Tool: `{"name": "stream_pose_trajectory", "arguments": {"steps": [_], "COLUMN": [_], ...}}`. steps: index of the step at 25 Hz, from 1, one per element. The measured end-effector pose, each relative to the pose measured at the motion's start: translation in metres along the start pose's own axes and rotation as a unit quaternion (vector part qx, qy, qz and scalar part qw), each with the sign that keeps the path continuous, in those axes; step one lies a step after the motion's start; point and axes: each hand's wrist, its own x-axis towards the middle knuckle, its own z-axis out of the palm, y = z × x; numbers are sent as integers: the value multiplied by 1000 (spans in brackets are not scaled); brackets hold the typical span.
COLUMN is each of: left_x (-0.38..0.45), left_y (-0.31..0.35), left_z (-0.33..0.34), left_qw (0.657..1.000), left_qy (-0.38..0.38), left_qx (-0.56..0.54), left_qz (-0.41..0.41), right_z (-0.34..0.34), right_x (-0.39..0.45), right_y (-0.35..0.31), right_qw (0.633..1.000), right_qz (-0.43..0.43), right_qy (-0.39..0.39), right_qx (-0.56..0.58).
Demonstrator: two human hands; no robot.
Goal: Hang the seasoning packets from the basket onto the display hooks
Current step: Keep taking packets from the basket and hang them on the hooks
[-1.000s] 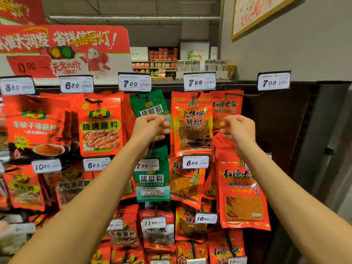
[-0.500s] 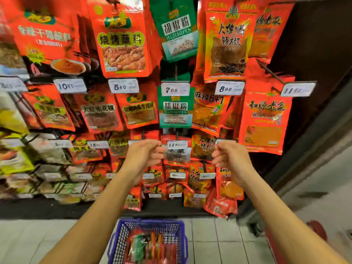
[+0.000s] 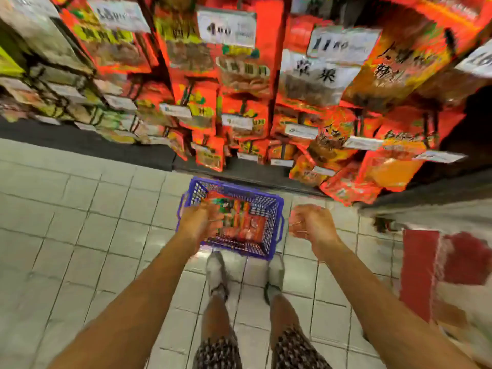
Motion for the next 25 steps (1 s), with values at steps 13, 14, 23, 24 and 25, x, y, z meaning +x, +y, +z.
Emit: {"name": "stream_pose_trajectory", "arguments": {"steps": [13,14,23,24,25], "left_x": [431,462,609,608,604], "left_y": [-242,-252,-315,-317,-317], "left_z": [-22,-23,-19,-20,-20], "left_qw": [978,968,930,934,939], "left_qy": [18,38,143,133,123], "left_qx": [190,244,338,330,321], "left_qz": [-78,-53,-12,-20,-26], "right_z": [185,193,236,240,245], "right_x": [344,366,456,456,455], "right_y": [321,336,386,383,379], "right_qw": [972,972,981,981,982], "right_qz": [222,220,162,163,167], "right_qy": [14,10,-3,-6,-8], "right_qx": [-81,-87,-107,-104,-92]}}
